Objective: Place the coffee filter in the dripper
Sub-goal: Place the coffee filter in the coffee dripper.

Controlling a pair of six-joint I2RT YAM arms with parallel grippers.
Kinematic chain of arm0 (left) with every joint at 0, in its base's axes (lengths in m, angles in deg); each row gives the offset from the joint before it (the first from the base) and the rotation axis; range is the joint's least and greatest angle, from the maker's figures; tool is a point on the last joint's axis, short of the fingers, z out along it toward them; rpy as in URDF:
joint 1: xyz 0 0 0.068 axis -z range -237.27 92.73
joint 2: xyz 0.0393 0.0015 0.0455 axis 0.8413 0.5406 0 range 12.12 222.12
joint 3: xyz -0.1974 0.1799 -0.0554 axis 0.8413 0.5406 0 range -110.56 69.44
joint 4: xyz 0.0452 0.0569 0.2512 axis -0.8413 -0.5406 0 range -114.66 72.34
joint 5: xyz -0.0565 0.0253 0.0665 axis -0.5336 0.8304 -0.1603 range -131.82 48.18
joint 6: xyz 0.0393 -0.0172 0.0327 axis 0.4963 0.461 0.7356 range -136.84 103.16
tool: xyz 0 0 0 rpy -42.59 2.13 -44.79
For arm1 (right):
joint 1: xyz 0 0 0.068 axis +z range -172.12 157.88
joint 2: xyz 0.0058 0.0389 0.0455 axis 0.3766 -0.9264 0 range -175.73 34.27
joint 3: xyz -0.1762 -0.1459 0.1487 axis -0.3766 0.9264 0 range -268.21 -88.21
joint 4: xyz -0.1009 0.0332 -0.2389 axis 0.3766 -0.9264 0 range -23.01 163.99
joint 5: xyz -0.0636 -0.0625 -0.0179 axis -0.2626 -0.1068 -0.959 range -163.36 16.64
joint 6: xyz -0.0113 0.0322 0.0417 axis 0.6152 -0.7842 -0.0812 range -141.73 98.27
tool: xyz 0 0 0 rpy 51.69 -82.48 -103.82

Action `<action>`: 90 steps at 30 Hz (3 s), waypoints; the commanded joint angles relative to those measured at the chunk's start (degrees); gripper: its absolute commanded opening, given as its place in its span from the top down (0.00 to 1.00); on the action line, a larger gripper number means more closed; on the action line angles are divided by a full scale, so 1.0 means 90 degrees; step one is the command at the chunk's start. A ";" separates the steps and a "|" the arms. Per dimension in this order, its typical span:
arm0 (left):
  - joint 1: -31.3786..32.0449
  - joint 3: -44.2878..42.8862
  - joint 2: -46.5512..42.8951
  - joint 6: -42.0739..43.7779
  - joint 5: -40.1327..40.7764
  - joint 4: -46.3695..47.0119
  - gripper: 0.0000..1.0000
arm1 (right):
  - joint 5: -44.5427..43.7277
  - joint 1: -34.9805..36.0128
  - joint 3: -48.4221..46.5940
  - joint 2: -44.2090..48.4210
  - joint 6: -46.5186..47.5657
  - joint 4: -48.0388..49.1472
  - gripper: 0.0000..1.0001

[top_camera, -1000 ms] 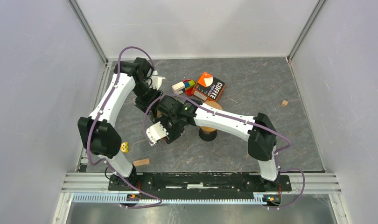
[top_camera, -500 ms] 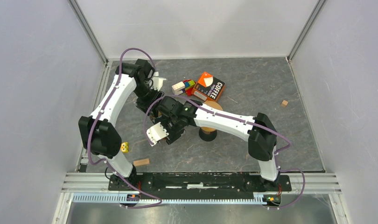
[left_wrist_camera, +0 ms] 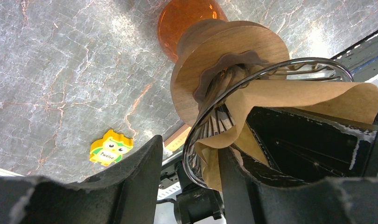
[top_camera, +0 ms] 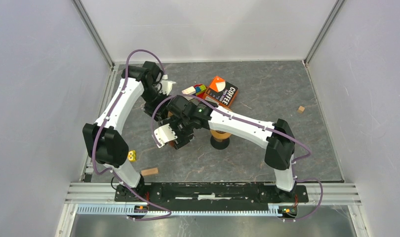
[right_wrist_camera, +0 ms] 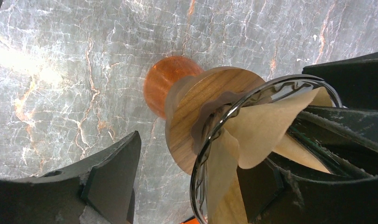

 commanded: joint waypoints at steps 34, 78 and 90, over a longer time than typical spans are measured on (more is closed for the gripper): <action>0.0120 -0.0238 0.0072 0.0147 0.0051 -0.0117 0.47 | 0.0227 0.0137 -0.0176 0.0617 -0.1182 0.0901 0.49; 0.0188 -0.0491 0.0190 0.0163 0.0072 -0.0269 0.47 | -0.0109 0.0240 0.0728 0.1035 -0.1432 0.1144 0.98; 0.0198 -0.0700 0.0255 0.0202 0.0101 -0.0363 0.46 | -0.0248 0.0250 0.0918 0.1144 -0.1455 0.1162 0.59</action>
